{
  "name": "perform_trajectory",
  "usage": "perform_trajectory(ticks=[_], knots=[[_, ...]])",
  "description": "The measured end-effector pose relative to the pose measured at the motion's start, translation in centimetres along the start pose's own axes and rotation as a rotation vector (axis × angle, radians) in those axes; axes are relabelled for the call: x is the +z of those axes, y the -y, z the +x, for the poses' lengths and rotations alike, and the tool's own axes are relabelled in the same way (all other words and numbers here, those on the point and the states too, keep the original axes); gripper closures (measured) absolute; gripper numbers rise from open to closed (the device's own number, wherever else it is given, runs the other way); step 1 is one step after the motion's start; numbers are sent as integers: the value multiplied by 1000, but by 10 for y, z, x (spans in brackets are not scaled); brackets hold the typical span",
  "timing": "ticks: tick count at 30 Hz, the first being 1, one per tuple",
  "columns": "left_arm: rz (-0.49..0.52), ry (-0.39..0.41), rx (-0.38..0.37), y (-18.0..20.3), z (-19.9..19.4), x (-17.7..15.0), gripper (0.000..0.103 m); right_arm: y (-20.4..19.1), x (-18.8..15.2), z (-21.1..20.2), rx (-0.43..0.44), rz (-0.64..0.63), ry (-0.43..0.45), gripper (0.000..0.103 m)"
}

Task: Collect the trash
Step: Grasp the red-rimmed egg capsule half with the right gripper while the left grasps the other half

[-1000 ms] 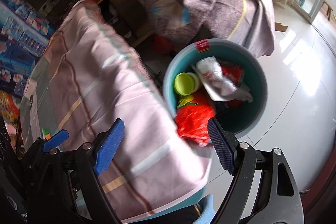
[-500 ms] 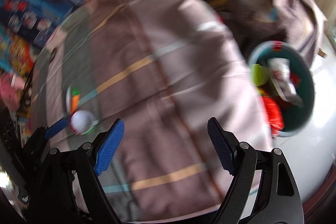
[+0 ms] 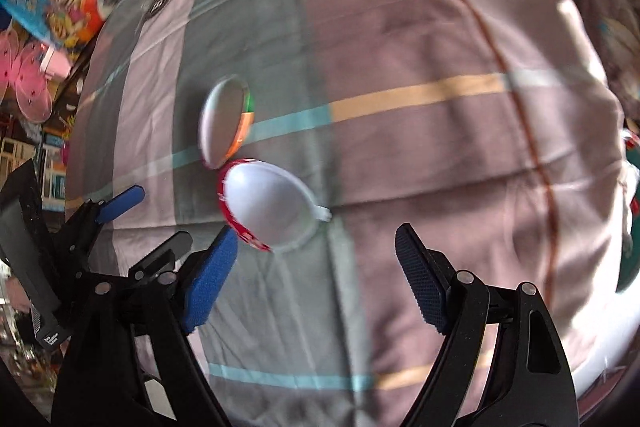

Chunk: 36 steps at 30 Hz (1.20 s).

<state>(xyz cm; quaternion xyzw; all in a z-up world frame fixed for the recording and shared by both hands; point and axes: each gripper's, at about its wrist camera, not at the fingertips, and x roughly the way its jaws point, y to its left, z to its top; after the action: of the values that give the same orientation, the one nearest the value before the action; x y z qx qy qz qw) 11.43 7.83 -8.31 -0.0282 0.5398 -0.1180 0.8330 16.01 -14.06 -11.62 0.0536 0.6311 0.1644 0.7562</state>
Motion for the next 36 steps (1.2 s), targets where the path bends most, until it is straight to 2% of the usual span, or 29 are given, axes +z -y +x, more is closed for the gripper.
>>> perform_trajectory(ticks=[1, 3, 5, 15, 16, 17, 21, 27, 30, 36], knots=[[-6, -4, 1, -5, 1, -1, 6, -4, 2, 4, 3, -7, -6, 26], [-16, -9, -2, -10, 4, 0, 6, -13, 7, 14, -1, -30, -24, 35], [-24, -6, -10, -15, 4, 0, 6, -19, 10, 23, -2, -49, -45, 40], [-27, 7, -20, -20, 5, 4, 6, -27, 20, 41, -56, -84, -61, 41], [-25, 7, -19, -20, 5, 4, 5, -29, 20, 42, -57, -87, -61, 43], [-25, 8, -18, -19, 6, 5, 5, -31, 19, 41, -61, -96, -54, 54], [-23, 8, -13, -17, 8, 7, 4, -31, 19, 37, -77, -105, -20, 54], [-27, 12, -28, -10, 14, 22, 4, -2, 23, 16, -65, -29, 31, 54], [-11, 23, -48, 4, 19, 37, 4, 18, 23, 5, -61, 21, 53, 54], [22, 24, -35, 33, 36, 60, 4, 56, 15, -10, -67, 88, 78, 54]])
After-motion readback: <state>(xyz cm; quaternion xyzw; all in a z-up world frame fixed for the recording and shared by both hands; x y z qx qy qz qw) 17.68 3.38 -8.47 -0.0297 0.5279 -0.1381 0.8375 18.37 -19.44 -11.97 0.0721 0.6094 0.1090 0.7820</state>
